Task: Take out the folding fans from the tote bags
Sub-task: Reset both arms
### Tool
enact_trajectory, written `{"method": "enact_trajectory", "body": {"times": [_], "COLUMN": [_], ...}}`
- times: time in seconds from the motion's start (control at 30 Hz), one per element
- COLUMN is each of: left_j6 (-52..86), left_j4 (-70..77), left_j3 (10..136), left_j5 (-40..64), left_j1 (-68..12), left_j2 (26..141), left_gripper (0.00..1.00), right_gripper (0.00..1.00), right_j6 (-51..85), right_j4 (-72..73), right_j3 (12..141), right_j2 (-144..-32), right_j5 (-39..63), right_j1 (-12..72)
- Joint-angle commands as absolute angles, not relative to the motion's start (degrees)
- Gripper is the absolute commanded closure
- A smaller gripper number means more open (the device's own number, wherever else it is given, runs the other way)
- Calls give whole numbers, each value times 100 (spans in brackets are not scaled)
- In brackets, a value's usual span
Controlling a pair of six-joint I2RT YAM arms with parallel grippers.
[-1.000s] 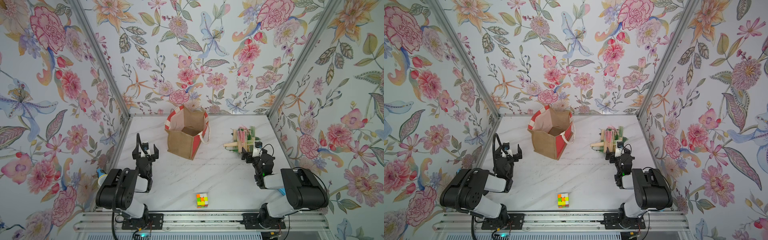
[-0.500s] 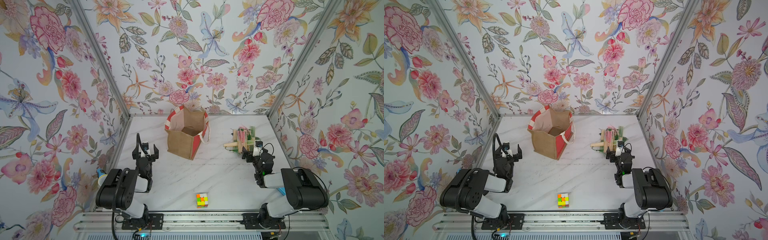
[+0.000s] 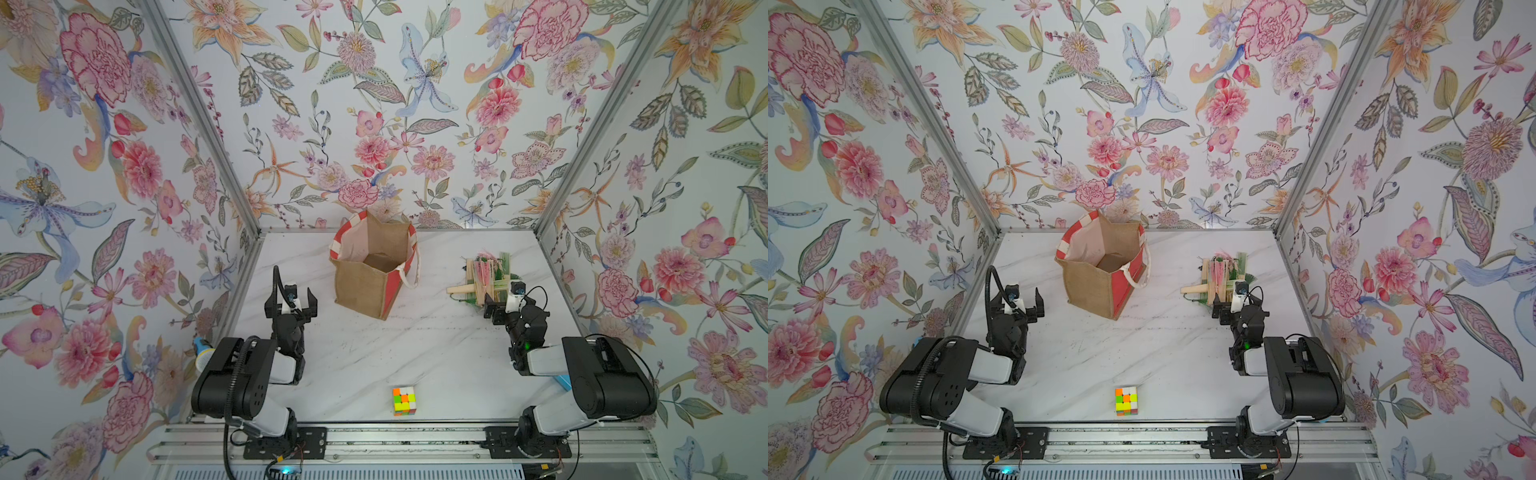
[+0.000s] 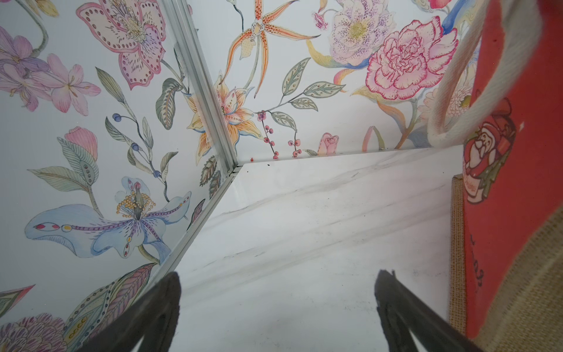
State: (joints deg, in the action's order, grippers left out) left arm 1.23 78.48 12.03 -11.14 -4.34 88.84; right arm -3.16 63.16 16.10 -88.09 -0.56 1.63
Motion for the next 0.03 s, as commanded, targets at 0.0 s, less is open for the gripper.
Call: {"method": "enact_trajectory", "body": {"times": [0.0], "left_j6": [70], "left_j4": [7945], "left_j3": [1243], "left_j5": [-1125], "left_j1": [-406], "left_j2": [8903], "left_gripper": [1], "right_gripper": [1], "right_j6": [-236], "right_j4": [6267], "right_j3": [1705], "right_j2": [-8868], "right_j5": [-106], "right_j1": [115]}}
